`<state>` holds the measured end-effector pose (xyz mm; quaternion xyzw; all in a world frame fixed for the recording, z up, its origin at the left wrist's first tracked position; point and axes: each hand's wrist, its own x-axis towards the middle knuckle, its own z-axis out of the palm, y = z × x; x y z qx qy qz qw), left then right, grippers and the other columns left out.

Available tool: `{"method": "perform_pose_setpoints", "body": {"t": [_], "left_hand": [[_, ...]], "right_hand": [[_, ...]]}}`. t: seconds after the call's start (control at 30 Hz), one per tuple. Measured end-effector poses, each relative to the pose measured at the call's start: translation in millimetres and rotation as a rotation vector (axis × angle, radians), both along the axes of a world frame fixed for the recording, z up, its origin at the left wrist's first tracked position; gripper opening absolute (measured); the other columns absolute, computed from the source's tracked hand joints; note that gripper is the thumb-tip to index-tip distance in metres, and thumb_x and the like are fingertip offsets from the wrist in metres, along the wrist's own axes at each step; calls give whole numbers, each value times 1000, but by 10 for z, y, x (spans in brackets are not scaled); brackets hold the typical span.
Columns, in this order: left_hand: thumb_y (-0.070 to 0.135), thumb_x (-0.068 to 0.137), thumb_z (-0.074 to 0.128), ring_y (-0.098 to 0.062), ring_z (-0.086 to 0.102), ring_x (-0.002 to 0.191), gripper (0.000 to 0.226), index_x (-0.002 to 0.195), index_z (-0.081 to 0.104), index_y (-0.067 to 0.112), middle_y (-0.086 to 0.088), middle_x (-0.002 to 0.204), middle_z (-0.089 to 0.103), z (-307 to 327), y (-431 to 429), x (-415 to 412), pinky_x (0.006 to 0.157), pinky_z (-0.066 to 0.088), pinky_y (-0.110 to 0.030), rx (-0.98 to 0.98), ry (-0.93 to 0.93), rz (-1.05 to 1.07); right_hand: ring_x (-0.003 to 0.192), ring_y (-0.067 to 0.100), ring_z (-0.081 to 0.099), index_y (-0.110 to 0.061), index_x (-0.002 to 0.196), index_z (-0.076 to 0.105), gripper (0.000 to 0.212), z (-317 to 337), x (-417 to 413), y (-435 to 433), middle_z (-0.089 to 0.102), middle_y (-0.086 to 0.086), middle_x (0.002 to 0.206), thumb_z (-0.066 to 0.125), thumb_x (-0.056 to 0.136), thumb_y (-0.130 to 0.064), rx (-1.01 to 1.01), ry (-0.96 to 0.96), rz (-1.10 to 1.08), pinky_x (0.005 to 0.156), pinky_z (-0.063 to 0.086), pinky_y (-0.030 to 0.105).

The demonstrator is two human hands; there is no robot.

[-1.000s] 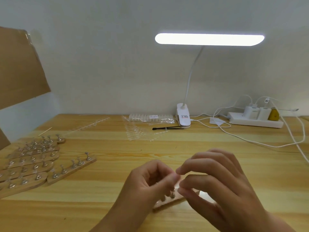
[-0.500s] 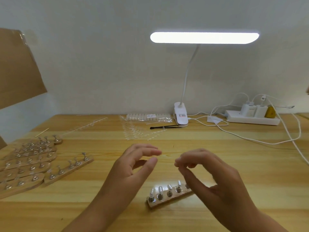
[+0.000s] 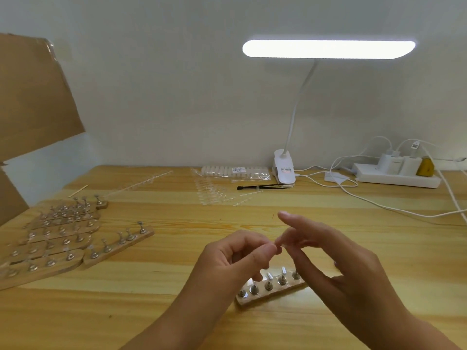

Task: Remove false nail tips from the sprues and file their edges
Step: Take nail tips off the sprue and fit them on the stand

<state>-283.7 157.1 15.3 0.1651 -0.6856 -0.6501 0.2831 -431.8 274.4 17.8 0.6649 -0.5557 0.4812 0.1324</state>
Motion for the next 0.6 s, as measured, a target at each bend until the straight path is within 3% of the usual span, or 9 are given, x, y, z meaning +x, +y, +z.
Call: {"method": "perform_pose_setpoints", "body": {"t": [0.13, 0.37, 0.5, 0.6], "left_hand": [[55, 65, 76, -2, 58, 64, 37, 84, 79, 23, 8, 80, 70, 33, -5, 8, 68, 48, -14, 39, -2, 39], [45, 68, 80, 0, 59, 61, 28, 88, 80, 26, 13, 72, 69, 52, 39, -1, 65, 47, -12, 114, -22, -49], [46, 63, 79, -2, 61, 63, 29, 84, 80, 26, 11, 74, 68, 42, 24, 10, 67, 49, -14, 153, -1, -75], [45, 64, 79, -4, 59, 64, 29, 85, 78, 24, 8, 75, 67, 50, 27, 22, 67, 48, -18, 155, 0, -92]], "right_hand": [[105, -3, 64, -24, 140, 45, 50, 25, 6, 32, 69, -18, 108, 58, 92, -22, 24, 83, -34, 85, 50, 13], [108, 4, 66, -18, 138, 45, 47, 49, -19, 29, 71, -11, 111, 58, 93, -20, -60, 216, -31, 82, 57, 27], [116, 1, 60, -18, 133, 50, 43, 42, 8, 35, 68, -14, 119, 60, 91, -22, -32, 150, -20, 92, 51, 19], [119, -5, 55, -26, 114, 58, 28, 60, 41, 53, 61, -20, 123, 62, 87, -31, -20, 46, -50, 90, 40, 4]]}}
